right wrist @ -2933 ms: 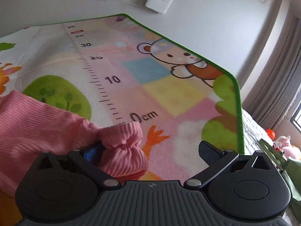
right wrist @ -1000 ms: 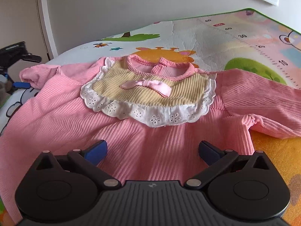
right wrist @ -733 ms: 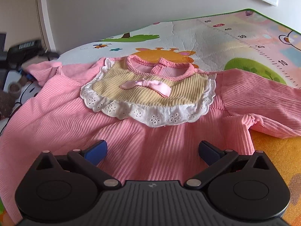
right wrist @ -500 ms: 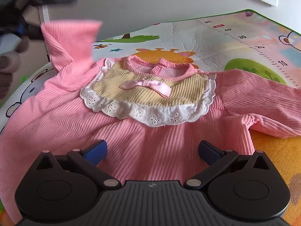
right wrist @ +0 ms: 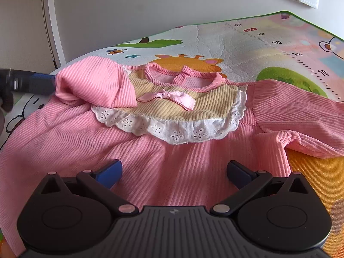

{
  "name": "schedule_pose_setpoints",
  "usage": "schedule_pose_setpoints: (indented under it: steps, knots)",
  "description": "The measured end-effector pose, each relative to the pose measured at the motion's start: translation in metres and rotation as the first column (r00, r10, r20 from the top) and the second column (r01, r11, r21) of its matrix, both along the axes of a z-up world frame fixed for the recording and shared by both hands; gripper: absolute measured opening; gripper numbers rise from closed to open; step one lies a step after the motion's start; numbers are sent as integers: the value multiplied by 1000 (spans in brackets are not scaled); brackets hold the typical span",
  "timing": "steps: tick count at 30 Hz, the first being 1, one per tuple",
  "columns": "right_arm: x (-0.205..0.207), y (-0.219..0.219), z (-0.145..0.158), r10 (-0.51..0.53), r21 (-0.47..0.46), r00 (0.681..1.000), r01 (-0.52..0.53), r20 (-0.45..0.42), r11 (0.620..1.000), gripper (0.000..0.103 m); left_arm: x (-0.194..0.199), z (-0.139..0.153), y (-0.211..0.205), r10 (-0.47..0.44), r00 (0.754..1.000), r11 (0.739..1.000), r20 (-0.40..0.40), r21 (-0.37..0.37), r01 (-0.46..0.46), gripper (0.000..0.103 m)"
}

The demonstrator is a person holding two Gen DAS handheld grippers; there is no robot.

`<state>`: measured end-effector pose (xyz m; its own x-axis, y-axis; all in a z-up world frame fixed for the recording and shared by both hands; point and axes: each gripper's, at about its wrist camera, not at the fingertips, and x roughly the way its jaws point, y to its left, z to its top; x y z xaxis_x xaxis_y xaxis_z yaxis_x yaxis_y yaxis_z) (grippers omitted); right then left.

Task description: Fold clothes

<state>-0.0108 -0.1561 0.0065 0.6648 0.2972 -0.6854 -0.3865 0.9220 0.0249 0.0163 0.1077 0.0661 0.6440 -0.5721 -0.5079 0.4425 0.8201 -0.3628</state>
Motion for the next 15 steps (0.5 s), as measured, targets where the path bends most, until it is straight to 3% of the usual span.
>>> schedule_pose_setpoints:
  steps: [1, 7, 9, 11, 15]
  knots:
    - [0, 0, 0, 0, 0, 1000, 0, 1, 1000, 103, 6, 4, -1, 8, 1000, 1000, -18, -30, -9, 103]
    - [-1, -1, 0, 0, 3, 1000, 0, 4, 1000, 103, 52, 1, -39, 65, 991, 997, -119, -29, -69, 103]
    - [-1, -1, -1, 0, 5, 1000, 0, 5, 1000, 103, 40, 15, -54, -54, 998, 996, -25, -77, 52, 103]
    - [0, -2, -1, 1, 7, 1000, -1, 5, 1000, 103, 27, 28, -67, -158, 985, 981, 67, -104, 164, 103]
    - [1, -3, 0, 5, 8, 1000, -5, 2, 1000, 103, 3, 19, -55, -147, 982, 989, 115, 34, 144, 103]
